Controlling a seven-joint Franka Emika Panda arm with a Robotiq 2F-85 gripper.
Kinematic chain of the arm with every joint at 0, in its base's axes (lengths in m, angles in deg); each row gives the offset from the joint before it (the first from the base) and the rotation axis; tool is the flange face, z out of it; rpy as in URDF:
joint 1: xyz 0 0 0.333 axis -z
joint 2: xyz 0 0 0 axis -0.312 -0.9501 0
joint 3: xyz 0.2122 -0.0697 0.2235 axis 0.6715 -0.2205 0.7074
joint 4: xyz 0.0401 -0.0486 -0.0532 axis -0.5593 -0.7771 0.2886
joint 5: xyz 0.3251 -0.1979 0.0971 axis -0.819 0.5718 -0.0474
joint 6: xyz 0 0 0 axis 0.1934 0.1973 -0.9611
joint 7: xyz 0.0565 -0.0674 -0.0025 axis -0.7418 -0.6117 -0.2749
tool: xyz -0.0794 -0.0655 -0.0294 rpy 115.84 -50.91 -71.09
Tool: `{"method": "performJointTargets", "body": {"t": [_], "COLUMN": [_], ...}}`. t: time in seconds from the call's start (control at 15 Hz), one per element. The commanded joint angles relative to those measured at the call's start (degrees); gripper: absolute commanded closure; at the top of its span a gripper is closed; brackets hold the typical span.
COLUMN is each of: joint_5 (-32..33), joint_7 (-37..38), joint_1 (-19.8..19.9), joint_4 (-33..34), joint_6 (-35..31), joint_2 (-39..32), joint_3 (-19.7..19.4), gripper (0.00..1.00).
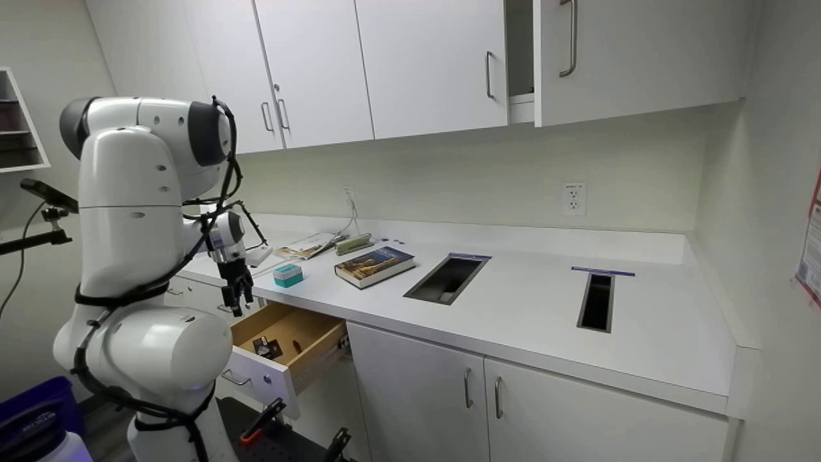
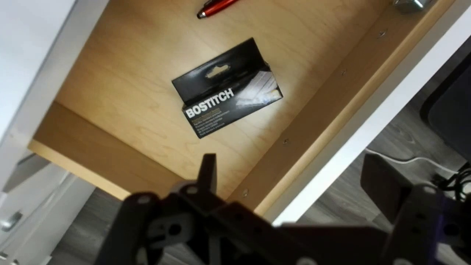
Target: Put the black box and pen inside the open drawer then close it
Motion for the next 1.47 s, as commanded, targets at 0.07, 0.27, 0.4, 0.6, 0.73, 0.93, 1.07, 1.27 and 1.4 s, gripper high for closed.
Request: {"method": "performJointTargets", "body": {"t": [0.07,0.27,0.4,0.6,0.73,0.93,1.07,1.27,1.4], "joint_5": [3.6,5.2,6.9,12.2,17.5,16.6,16.8,19.5,23.0], "joint_7": [-1.1,-2.5,-4.8,-7.6,-8.5,-6.9,-7.1,-8.8,-9.0], "joint_1": [-8.4,-12.3,-13.7,-15.5,-16.2,-16.1,-16.1,-17.5,-18.5], "joint_4": [0.6,-0.6,-1.6,-3.9,-6.9,-5.8,-6.1,-4.3,-4.1], "joint_6": [8.6,10.4,9.9,8.9,7.2,8.6,8.6,12.8,14.1], "joint_2": [2.2,3.3,3.0,1.5,1.5,0.4,0.4,-1.2,-2.6], "joint_3": [0.8,2.8,4.2,4.6,4.2,4.5,4.5,4.4,4.0], "gripper": [0.00,0.00,0.00,0.00,0.00,0.00,0.00,0.00,0.00]}}
